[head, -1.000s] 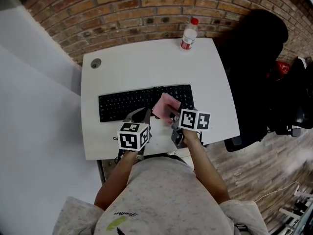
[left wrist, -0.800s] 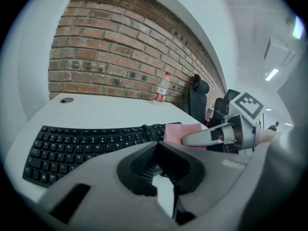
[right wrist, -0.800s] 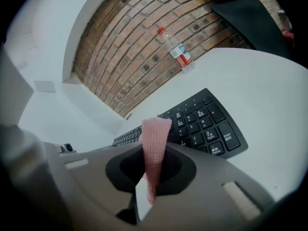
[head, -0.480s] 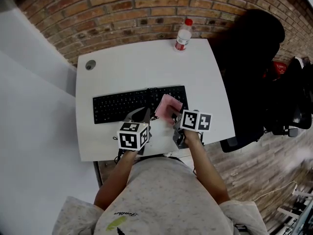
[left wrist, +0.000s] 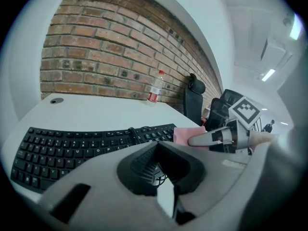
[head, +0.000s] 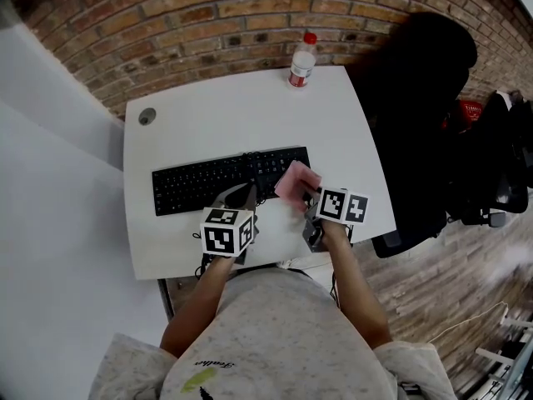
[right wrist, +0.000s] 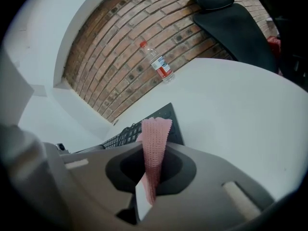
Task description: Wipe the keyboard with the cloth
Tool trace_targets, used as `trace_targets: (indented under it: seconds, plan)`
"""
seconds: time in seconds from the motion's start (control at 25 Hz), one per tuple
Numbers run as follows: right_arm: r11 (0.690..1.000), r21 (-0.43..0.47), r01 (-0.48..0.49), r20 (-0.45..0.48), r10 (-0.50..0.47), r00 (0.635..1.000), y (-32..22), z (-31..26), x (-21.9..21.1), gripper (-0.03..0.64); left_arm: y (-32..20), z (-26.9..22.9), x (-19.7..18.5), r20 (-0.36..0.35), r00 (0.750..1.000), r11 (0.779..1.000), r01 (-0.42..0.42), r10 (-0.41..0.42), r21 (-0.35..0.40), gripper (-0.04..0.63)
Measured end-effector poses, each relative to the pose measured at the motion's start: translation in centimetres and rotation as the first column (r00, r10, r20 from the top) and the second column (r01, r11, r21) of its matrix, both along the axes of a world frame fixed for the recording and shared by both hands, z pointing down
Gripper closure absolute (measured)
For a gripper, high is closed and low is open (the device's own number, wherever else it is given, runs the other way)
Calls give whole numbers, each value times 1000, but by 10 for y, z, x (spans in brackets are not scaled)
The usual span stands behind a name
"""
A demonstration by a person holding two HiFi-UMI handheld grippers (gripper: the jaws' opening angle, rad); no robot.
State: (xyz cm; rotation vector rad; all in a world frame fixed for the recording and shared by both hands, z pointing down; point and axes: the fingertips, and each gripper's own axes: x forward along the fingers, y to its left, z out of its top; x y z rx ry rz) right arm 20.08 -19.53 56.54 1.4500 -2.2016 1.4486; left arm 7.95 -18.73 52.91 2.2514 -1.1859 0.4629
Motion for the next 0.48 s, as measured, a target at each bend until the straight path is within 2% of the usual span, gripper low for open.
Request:
trace_targets:
  seconds: [0.24, 0.48]
  plan:
    - [1000, 14, -27, -62, 28, 998, 2, 0, 24, 591, 1, -2, 6, -1, 1000, 1000, -25, 25, 4, 600]
    - [996, 69, -53, -39, 56, 998, -3, -19, 27, 591, 3, -6, 0, 6, 999, 999, -33, 33, 17, 600]
